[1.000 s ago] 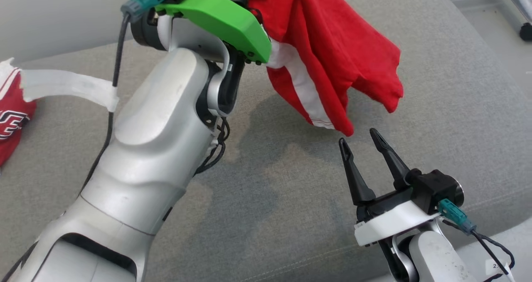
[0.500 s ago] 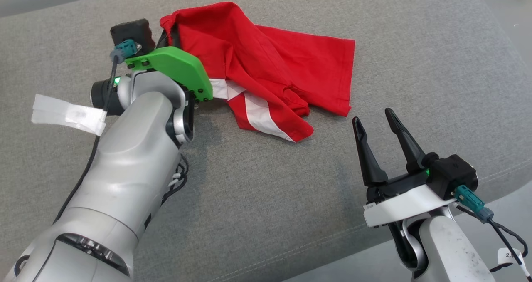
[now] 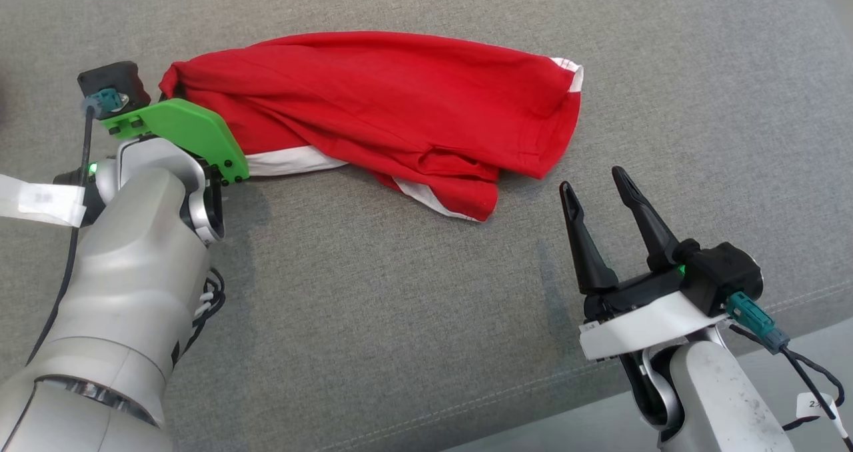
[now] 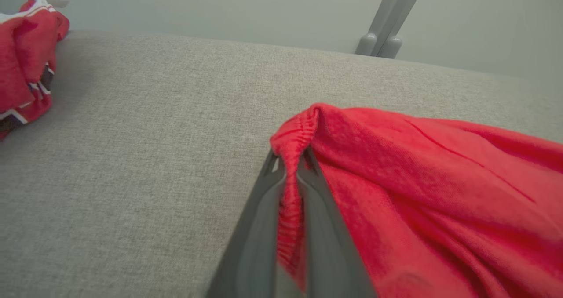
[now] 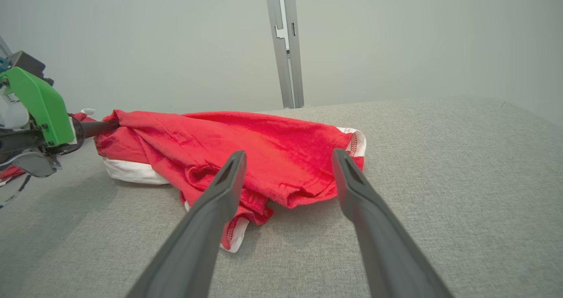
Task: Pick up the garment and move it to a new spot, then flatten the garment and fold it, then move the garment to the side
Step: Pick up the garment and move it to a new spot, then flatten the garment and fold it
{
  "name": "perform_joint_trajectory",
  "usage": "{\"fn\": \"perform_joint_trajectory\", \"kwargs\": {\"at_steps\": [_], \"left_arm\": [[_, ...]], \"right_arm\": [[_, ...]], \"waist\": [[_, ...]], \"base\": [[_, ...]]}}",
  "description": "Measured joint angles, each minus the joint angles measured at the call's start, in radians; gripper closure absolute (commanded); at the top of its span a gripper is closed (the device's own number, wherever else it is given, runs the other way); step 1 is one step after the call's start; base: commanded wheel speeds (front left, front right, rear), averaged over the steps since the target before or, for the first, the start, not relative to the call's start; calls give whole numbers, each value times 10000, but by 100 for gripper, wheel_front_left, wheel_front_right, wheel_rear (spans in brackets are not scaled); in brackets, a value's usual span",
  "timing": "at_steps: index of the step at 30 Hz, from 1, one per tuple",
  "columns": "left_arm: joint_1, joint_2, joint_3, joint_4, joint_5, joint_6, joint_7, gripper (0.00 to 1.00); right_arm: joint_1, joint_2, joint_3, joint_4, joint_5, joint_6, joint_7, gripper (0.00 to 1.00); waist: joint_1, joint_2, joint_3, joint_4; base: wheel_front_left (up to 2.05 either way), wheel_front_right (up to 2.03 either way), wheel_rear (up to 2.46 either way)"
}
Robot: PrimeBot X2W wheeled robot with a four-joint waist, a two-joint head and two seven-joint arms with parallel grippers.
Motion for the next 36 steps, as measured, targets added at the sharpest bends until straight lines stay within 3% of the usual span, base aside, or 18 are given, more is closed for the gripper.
{"fn": "perform_joint_trajectory", "kwargs": {"at_steps": [1, 2, 3, 4, 17, 25, 31, 36], "left_arm": [[6, 21, 23, 38, -12, 4, -13, 100], [13, 35, 36, 73, -12, 33, -69, 76], [32, 35, 44, 105, -13, 77, -96, 50], [62, 23, 71, 130, -42, 79, -128, 0], [802, -288, 92, -612, 221, -1210, -539, 0], [3341, 213, 1319, -3914, 1866, -1095, -570, 0], [6344, 142, 2531, -6893, 3225, -867, -570, 0], [7984, 71, 3195, -8598, 4278, -834, -570, 0]], "right_arm": [[1, 0, 2, 0, -2, 0, 0, 0], [2, 0, 0, -2, -15, 0, 0, 0], [6, 0, -2, -2, -40, 0, 0, 0], [12, 0, -12, 0, -48, 0, 0, 0], [350, 0, -357, 173, -431, 0, 0, 0], [516, 2, -633, 370, -744, 0, 0, 0], [669, 2, -844, 688, -991, 0, 2, 0], [779, 2, -744, 972, -1162, 0, 0, 0]], "waist": [[0, 0, -1, 0], [1, 0, -7, 2], [1, 0, -20, 7], [1, 0, -38, 15], [1, 0, -695, 530], [0, 0, -1303, 1109], [1, 0, -1728, 1495], [0, 0, -2019, 1656]], "base": [[0, 0, 0], [0, 0, 0], [0, 0, 0], [0, 0, 0], [0, 0, 0], [0, 0, 0], [0, 0, 0], [0, 0, 0]]}}
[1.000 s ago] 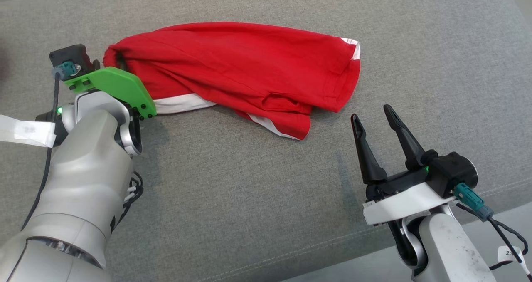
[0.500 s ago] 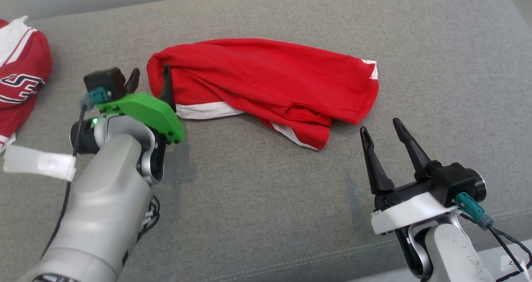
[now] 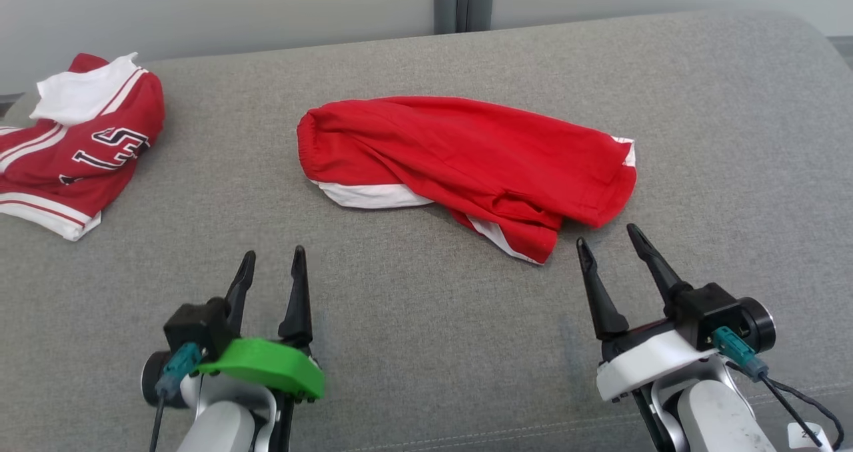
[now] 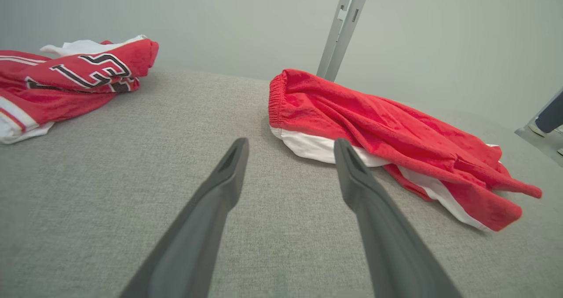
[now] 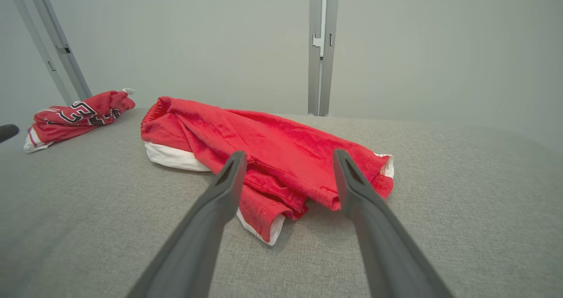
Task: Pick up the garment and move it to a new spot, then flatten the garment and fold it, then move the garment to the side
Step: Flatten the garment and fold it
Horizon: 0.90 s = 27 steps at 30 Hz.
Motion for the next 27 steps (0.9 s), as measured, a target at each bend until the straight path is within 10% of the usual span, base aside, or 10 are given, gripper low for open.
{"fn": "perform_joint_trajectory", "kwargs": {"at_steps": [21, 25, 27], "left_arm": [[2514, -926, 1068, -2278, 1885, -499, -2, 0], [2491, -1014, 1074, -2236, 1919, -589, -2, 0], [2475, -1057, 1081, -2238, 1939, -616, -2, 0]], "right_arm": [[-2901, -324, 474, 5277, -1887, 2, 0, 0], [-3476, -447, 539, 6197, -2002, 2, 0, 17], [-3680, -508, 556, 6512, -2015, 2, 0, 51]], "waist": [[0, 0, -120, 1260], [0, 0, 68, 1628], [0, 0, 163, 1797]], "base": [[0, 0, 0], [0, 0, 0], [0, 0, 0]]}}
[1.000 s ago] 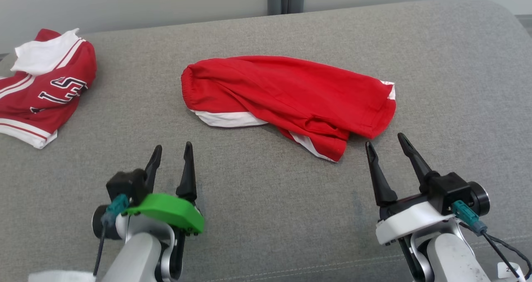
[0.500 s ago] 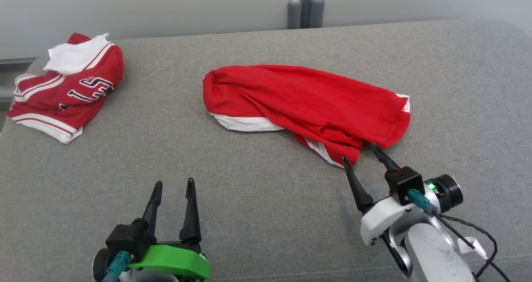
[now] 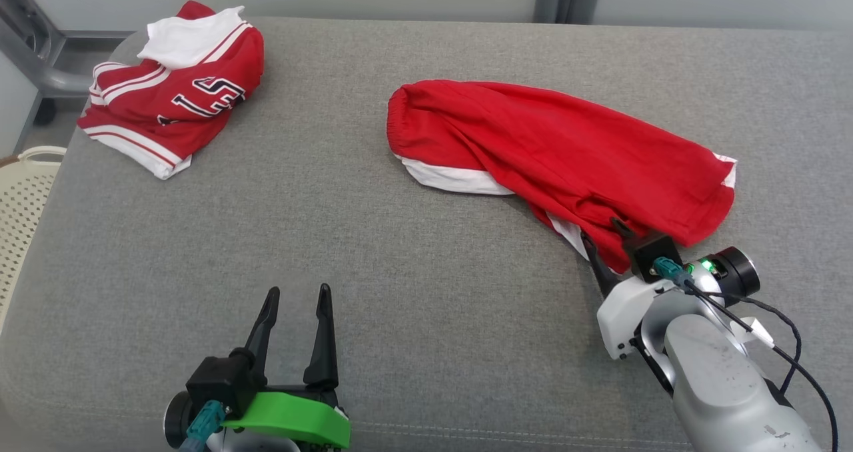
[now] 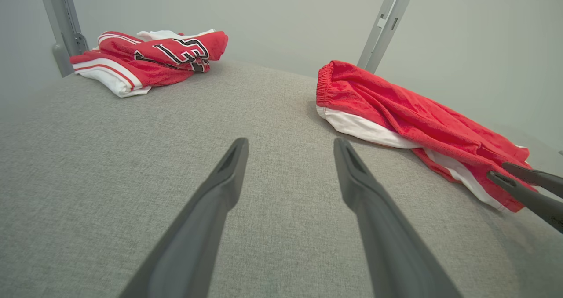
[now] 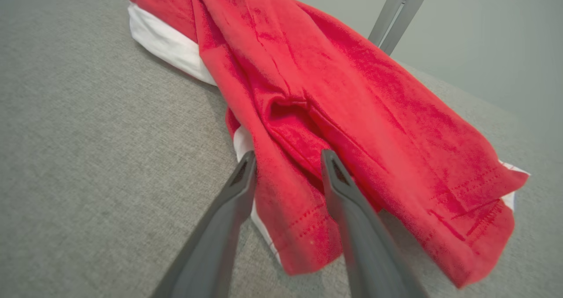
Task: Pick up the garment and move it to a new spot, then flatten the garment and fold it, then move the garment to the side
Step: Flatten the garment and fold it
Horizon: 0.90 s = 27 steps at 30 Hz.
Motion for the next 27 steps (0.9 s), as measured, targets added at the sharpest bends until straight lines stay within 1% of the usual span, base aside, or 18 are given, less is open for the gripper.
{"fn": "perform_joint_trajectory", "kwargs": {"at_steps": [1, 3, 4, 5, 8, 11, 12, 14, 16, 17, 19, 22, 25, 27], "left_arm": [[-5, -13, 10, 4, 10, -2, 0, 0], [-7, -25, 29, 33, 10, -4, 0, 0], [-8, -29, 40, 48, 10, -13, 0, 0], [-10, -35, 58, 59, 10, -35, 0, 0], [-24, -54, 150, 75, 8, -48, 0, 0], [-51, -56, 207, 90, 8, -50, 0, 0], [-59, -61, 203, 86, 10, -59, 0, 0], [-59, -65, 169, 86, 10, -79, 0, 0], [-58, -71, 134, 73, 8, -84, 0, 0], [-57, -71, 113, 58, -19, -82, 0, 0], [-57, -73, 75, 42, -67, -73, 0, 0], [-58, -75, 13, 12, -92, -38, 0, 0], [-66, -77, -52, -13, -144, -31, 0, 0], [-81, -77, -81, -15, -184, -33, 0, 0]], "right_arm": [[-81, -21, 2, 148, -8, 0, 0, 56], [-239, -61, -15, 512, 38, 0, -2, 73], [-304, -82, -10, 713, 79, 0, -2, 90], [-381, -105, 12, 915, 163, 0, 0, 100], [-679, -127, 46, 1235, 744, 0, 0, 100], [-1045, 4, 222, 1390, 2065, 0, 0, 100], [-1144, 25, 430, 1442, 2560, 0, 58, 100], [-1280, -19, 995, 1321, 3655, -2, 529, 100], [-1392, -270, 1624, 761, 4847, 0, 1189, 100], [-1453, -548, 1937, 334, 5430, 0, 1557, 100], [-1535, -1331, 2485, -541, 6433, 0, 2318, 100], [-1601, -2550, 2953, -1935, 7894, -2, 3457, 100], [-1646, -3651, 3183, -2941, 8799, 0, 4537, 100], [-1658, -4265, 3319, -3281, 9160, -2, 5225, 100]], "waist": [[0, 0, 47, 78], [0, 0, 140, 206], [0, 0, 182, 255], [0, 0, 223, 292], [0, 0, 324, 336], [0, 0, 362, 244], [0, 0, 367, 199], [0, 0, 372, 107], [0, 0, 369, 16], [0, 0, 366, -30], [0, 0, 369, -112], [0, 0, 410, -187], [0, 0, 471, -174], [0, 0, 511, -137]], "base": [[0, 0, 0], [0, 0, 0], [0, 0, 0], [0, 0, 0], [0, 0, 0], [0, 0, 0], [0, 0, 0], [0, 0, 0], [0, 0, 0], [0, 0, 0], [0, 0, 0], [0, 0, 0], [0, 0, 0], [0, 0, 0]]}}
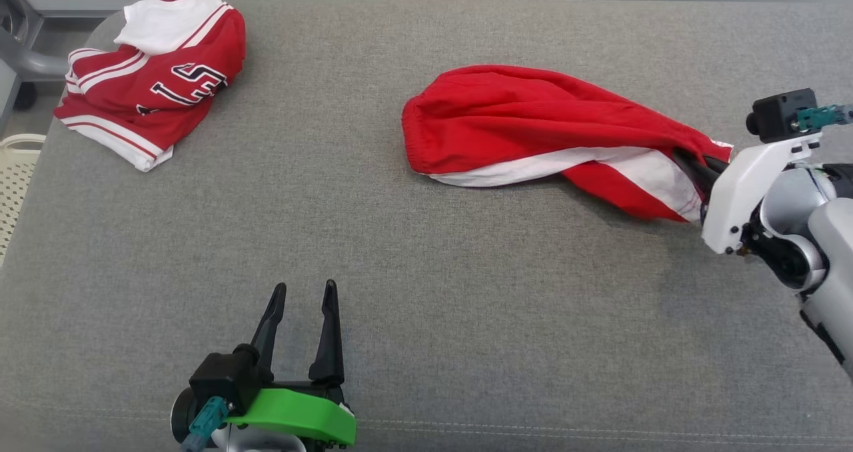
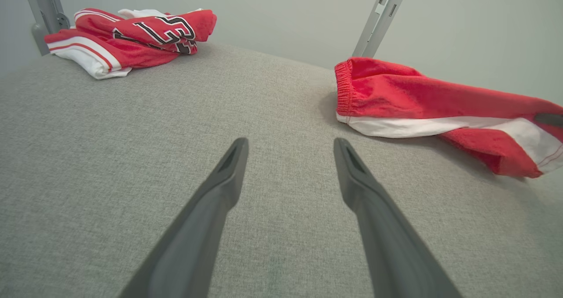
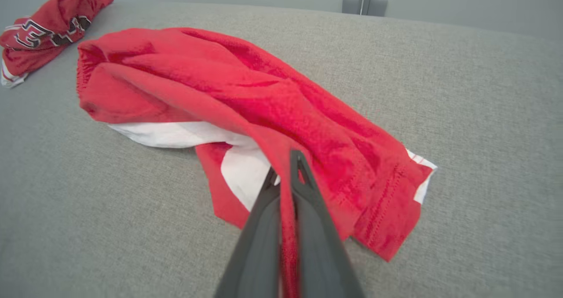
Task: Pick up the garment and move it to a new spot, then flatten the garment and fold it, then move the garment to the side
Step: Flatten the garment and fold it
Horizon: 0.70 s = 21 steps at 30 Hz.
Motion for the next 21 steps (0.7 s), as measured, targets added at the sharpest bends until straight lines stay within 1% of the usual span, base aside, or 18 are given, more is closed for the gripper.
{"fn": "perform_joint_trajectory", "kwargs": {"at_steps": [3, 7, 10, 15, 21], "left_arm": [[-87, 0, -82, 6, -33, 0, 0, 0], [-296, 0, -173, -38, -71, -12, 0, 0], [-353, 0, -238, -52, -71, -25, 0, 0], [-425, 0, -334, -81, -69, -40, 0, 0], [-571, 0, -522, -115, -67, -86, 0, 0]], "right_arm": [[-25, -548, 6, 15, 240, 2, 600, 100], [-523, -1149, -205, 740, -105, 0, 642, 100], [-766, -1137, -42, 1198, -334, 2, 571, 100], [-1239, -1187, 669, 1839, -784, 2, 525, 100], [-1882, -1373, 1147, 2970, -1216, 2, -71, 100]], "waist": [[0, 0, 77, 97], [0, 0, 201, 297], [0, 0, 289, 473], [0, 0, 480, 725], [0, 0, 738, 990]], "base": [[0, 0, 0], [0, 0, 0], [0, 0, 0], [0, 0, 0], [0, 0, 0]]}}
